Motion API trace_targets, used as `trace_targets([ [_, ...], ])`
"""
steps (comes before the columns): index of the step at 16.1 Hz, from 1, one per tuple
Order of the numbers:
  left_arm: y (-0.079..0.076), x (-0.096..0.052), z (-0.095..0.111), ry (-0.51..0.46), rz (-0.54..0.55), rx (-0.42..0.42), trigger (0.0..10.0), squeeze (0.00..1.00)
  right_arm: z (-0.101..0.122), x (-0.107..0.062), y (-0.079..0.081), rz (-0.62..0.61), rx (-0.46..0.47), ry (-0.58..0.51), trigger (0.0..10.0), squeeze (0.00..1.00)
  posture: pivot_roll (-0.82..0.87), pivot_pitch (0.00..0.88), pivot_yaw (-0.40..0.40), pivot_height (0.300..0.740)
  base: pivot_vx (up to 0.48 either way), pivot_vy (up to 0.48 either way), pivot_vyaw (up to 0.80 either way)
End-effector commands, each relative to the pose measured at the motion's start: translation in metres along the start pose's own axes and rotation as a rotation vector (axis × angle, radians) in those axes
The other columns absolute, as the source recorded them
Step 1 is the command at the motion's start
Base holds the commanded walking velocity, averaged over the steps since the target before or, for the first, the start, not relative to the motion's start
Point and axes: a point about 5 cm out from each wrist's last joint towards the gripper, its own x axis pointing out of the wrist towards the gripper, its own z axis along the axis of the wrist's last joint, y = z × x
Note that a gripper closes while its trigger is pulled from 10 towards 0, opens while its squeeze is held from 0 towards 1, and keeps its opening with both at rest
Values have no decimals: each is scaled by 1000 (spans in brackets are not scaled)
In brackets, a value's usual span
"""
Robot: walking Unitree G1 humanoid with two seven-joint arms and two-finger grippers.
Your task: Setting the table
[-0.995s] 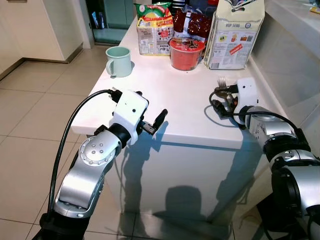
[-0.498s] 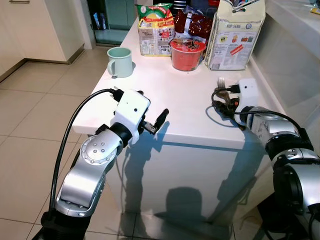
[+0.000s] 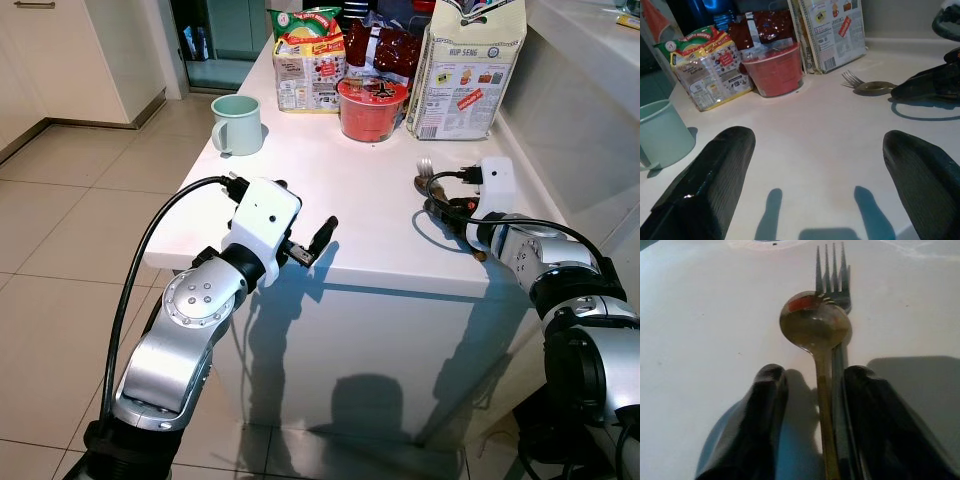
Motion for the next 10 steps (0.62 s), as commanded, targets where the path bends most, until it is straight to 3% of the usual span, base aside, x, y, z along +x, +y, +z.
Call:
trace_targets([
  [1, 1, 3, 4, -13, -1, 14, 10000, 0, -22, 1, 3, 37, 13, 96, 0, 0, 8, 0, -8, 740, 0, 0, 0],
  [7, 0, 4, 4, -23, 15, 10, 10000, 0, -24, 6, 23, 191, -85, 141, 0, 0, 16, 0, -34, 740, 0, 0, 0],
  [10, 1, 3, 5, -29, 28, 10, 10000, 0, -12, 9, 33, 246, -95, 99, 0, 0, 19, 0, -45, 740, 0, 0, 0],
])
